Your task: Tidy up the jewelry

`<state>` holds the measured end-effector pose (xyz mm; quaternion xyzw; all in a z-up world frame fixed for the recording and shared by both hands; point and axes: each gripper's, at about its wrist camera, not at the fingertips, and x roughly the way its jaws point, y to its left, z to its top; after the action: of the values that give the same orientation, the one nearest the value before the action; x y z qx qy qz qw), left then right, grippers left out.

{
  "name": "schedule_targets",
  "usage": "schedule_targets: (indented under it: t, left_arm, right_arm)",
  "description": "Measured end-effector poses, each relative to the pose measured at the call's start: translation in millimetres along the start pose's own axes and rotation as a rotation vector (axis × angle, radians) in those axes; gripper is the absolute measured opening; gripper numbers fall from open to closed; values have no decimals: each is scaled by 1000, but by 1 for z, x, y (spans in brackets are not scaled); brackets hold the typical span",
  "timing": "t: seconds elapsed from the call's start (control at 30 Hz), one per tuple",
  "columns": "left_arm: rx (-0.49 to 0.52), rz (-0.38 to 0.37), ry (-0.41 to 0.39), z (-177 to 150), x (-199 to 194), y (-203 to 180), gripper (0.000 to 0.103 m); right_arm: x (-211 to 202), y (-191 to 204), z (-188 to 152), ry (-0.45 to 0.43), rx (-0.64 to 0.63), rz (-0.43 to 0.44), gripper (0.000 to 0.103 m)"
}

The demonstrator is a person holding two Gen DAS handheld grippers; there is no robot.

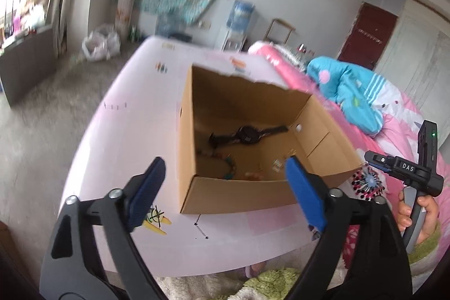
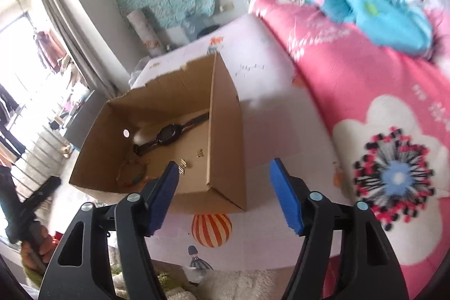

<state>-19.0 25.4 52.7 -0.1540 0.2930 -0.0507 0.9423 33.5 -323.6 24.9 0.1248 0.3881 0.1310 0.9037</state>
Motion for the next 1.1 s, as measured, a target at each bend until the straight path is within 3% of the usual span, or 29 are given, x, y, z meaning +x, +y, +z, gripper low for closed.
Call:
schedule_targets:
  t: [0.17,0.33,0.4,0.5,0.63,0.87,1.1]
  left_arm:
    - [75,18,-83,6,-24,-31,94]
    - [145,136,-108,10,-26,-55,95]
    - [162,229,-81,9,-15,-60,95]
    - [127,287,-11,6,-3,-57,95]
    - [-1,272,97,-5,7,-41,95]
    - [-73,307,303,-30,46,-29,95]
    - [-39,336,332,-36,53,-35,95]
  right_arm:
    - [-27,45,-7,-52,-186,20,84]
    - [-37,80,-16,-98,-303,2,92]
    - [-35,84,-19,-107,-279,5,95]
    - [-27,89,-26,-92,-220,-15,96]
    - [-11,97,-38,-51,-220,-111,96]
    - [14,99,-52,54,-198,-128,96]
    - [27,95,-53,94,-180,-151,96]
